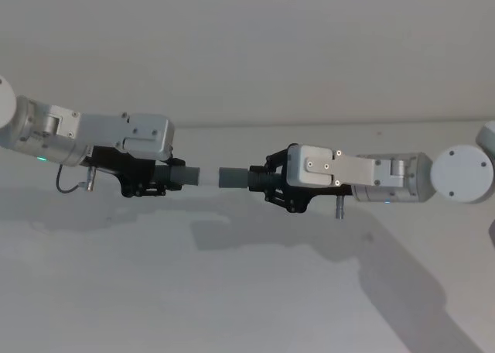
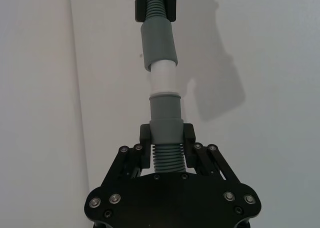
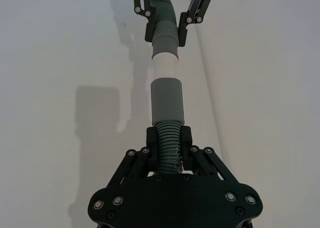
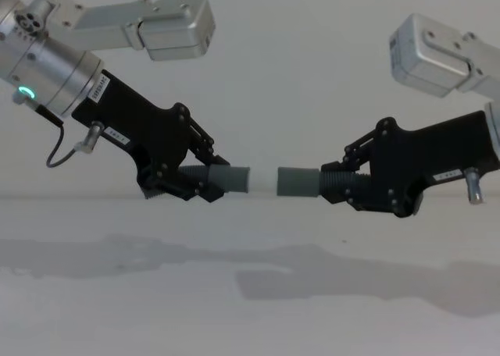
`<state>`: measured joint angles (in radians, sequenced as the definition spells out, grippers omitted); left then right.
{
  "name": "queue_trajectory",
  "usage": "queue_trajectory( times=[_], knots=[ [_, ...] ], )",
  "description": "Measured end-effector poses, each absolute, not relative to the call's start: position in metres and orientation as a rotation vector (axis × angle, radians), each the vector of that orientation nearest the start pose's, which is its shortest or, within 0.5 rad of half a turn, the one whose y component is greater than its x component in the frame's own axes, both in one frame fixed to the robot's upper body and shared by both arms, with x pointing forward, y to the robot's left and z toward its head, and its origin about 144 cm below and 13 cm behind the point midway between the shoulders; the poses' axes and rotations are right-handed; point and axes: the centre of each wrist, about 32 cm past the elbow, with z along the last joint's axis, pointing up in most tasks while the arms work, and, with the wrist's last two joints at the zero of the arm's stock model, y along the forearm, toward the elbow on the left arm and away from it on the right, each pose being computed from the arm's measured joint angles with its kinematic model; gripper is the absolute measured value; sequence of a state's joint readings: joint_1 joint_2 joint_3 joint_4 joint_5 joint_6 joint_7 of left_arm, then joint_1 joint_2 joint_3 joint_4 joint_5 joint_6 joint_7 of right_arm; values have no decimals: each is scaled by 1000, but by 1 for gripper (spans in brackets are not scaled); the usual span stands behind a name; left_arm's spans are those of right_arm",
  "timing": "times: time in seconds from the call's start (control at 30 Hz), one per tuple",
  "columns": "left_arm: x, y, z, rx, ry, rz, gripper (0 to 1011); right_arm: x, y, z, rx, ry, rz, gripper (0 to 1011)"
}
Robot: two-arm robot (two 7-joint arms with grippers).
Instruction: Use both hands to pick up one end of the pipe from the table, align the ends, and insert them.
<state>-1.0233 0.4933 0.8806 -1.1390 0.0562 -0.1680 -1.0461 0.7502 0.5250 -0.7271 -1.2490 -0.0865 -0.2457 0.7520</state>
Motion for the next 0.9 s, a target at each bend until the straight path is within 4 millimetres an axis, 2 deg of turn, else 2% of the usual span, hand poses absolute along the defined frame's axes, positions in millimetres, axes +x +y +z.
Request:
queue_trajectory(
  times=[0.9],
  knots=[
    [645, 229, 1349, 783, -714, 60, 336, 596, -247, 1279, -570, -726, -310, 237]
  ],
)
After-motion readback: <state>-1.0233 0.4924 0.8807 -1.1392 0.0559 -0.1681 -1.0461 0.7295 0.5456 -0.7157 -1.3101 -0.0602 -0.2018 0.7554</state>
